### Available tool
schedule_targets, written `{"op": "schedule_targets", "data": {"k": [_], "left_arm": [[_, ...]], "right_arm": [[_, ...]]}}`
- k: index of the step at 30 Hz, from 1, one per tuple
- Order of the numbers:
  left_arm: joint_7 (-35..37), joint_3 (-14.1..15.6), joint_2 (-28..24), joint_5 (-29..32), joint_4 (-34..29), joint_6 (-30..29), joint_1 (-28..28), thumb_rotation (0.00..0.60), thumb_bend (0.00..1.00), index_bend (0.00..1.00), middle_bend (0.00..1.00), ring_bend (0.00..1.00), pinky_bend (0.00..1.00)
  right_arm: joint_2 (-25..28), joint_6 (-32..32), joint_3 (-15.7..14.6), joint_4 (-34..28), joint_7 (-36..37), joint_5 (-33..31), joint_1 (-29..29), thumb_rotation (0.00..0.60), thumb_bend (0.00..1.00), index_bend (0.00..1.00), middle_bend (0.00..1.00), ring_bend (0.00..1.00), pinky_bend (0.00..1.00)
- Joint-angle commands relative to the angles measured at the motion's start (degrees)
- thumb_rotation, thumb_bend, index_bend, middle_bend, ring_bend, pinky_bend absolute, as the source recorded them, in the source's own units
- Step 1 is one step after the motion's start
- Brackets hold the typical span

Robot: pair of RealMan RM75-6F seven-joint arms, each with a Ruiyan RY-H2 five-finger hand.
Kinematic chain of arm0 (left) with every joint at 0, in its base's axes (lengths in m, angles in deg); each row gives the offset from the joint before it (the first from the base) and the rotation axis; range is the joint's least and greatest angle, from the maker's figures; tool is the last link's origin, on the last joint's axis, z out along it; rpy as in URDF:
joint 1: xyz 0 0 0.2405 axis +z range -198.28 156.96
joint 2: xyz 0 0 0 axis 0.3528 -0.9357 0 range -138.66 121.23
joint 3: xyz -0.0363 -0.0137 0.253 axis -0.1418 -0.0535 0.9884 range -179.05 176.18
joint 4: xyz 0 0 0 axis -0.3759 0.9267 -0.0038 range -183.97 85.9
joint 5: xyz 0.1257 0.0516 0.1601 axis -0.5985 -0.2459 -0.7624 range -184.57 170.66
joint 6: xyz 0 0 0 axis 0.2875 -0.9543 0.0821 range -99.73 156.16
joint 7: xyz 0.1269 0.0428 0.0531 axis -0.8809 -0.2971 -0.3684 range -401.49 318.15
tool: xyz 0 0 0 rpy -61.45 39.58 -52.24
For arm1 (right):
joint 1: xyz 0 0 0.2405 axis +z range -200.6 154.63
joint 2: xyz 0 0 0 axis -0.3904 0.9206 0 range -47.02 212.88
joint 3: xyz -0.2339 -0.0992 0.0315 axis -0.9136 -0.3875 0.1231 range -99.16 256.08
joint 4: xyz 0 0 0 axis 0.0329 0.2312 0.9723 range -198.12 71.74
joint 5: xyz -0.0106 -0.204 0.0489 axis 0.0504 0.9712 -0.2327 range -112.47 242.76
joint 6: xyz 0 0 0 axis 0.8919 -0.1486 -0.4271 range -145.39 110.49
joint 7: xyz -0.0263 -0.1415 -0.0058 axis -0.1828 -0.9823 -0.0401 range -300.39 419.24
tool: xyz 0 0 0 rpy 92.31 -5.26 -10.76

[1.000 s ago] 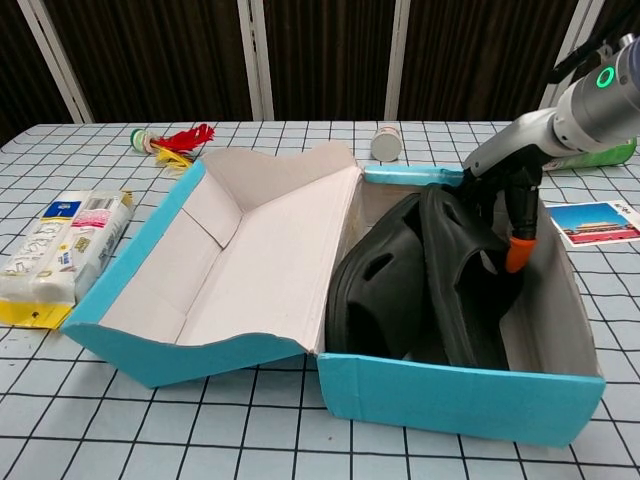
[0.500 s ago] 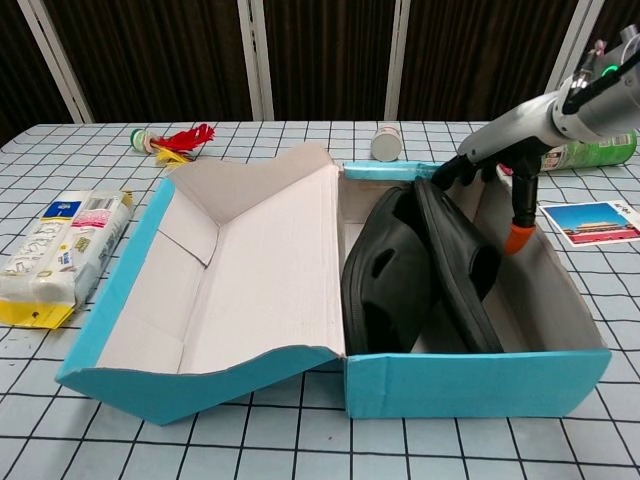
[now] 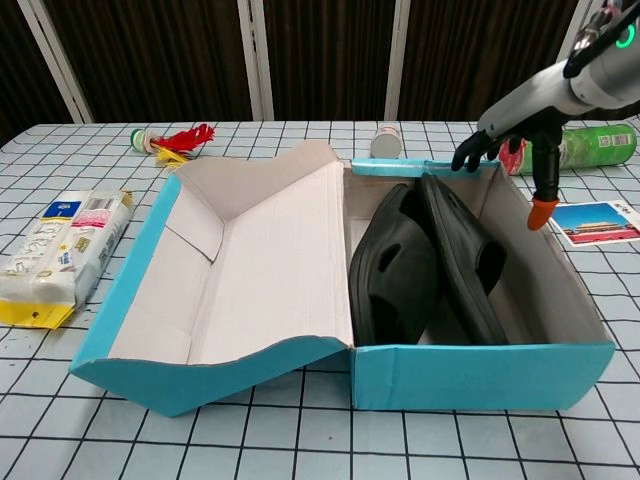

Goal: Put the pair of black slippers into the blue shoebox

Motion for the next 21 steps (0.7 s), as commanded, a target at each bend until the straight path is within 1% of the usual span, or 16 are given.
{"op": "schedule_targets", "data": {"k": [1, 4, 6, 8, 10, 11, 12, 14, 16, 18, 19, 21], "left_arm": [[0.32, 0.00, -0.15, -0.06, -0.11, -0.14, 0.13, 0.600, 0.25, 0.10, 0.00, 0.03, 0.10], [0.74, -0.05, -0.30, -0.09, -0.16, -0.24, 0.23, 0.600, 0.25, 0.10, 0.00, 0.03, 0.10], [1.16, 0.01, -0.43, -0.21, -0.18, -0.06, 0.23, 0.600, 0.25, 0.10, 0.00, 0.03, 0.10], [1.68, 0.14, -0.59, -0.49, -0.15, 0.19, 0.18, 0.600, 0.25, 0.10, 0.00, 0.03, 0.10], [2.35, 0.26, -0.81, -0.79, -0.20, 0.32, 0.21, 0.600, 0.25, 0.10, 0.00, 0.03, 0.10], [2.77, 0.29, -0.93, -0.98, -0.27, 0.27, 0.27, 0.600, 0.25, 0.10, 0.00, 0.03, 0.10], [3.07, 0.32, -1.03, -1.12, -0.34, 0.20, 0.33, 0.600, 0.25, 0.10, 0.00, 0.02, 0.10], [4.05, 0.42, -1.37, -1.59, -0.61, -0.11, 0.59, 0.600, 0.25, 0.10, 0.00, 0.03, 0.10], [4.91, 0.57, -1.77, -1.93, -0.94, -0.27, 0.85, 0.600, 0.25, 0.10, 0.00, 0.03, 0.10], [5.61, 0.79, -2.26, -2.25, -1.46, -0.27, 1.09, 0.600, 0.25, 0.10, 0.00, 0.03, 0.10], [5.82, 0.85, -2.42, -2.39, -1.64, -0.31, 1.15, 0.600, 0.25, 0.10, 0.00, 0.03, 0.10], [6.67, 1.06, -2.87, -3.11, -2.21, -0.68, 1.40, 0.600, 0.25, 0.10, 0.00, 0.03, 0.10]], "right_arm": [[1.71, 1.41, -1.19, -0.67, 0.50, -1.62, 1.25, 0.600, 0.00, 0.00, 0.00, 0.08, 0.09], [3.95, 1.12, -1.86, -1.91, 1.31, -1.95, 2.03, 0.600, 0.00, 0.00, 0.00, 0.08, 0.09], [6.44, 0.52, -1.15, -3.65, 3.03, -1.32, 1.79, 0.600, 0.00, 0.00, 0.00, 0.10, 0.09], [9.82, -0.75, 0.75, -6.18, 5.93, 0.90, 0.36, 0.600, 0.00, 0.00, 0.00, 0.13, 0.10], [13.77, -4.37, 3.81, -10.19, 10.29, 5.64, -3.19, 0.600, 0.00, 0.01, 0.01, 0.18, 0.14], [15.72, -7.55, 5.32, -12.69, 12.64, 8.87, -5.64, 0.600, 0.00, 0.02, 0.03, 0.20, 0.16], [16.94, -10.31, 6.21, -14.68, 14.20, 11.50, -7.60, 0.600, 0.00, 0.05, 0.06, 0.23, 0.19], [19.32, -21.41, 7.95, -20.63, 18.74, 20.64, -14.80, 0.600, 0.01, 0.12, 0.11, 0.28, 0.25], [19.65, -32.49, 8.19, -25.02, 22.38, 29.33, -22.42, 0.600, 0.08, 0.16, 0.15, 0.31, 0.27], [19.14, -42.81, 7.11, -28.84, 24.84, 38.14, -30.26, 0.600, 0.12, 0.17, 0.16, 0.31, 0.27], [18.78, -45.70, 6.46, -29.59, 24.95, 41.01, -32.63, 0.600, 0.14, 0.18, 0.17, 0.31, 0.27], [17.42, -53.44, 3.59, -31.05, 22.70, 48.92, -39.32, 0.600, 0.14, 0.18, 0.18, 0.31, 0.27]]}}
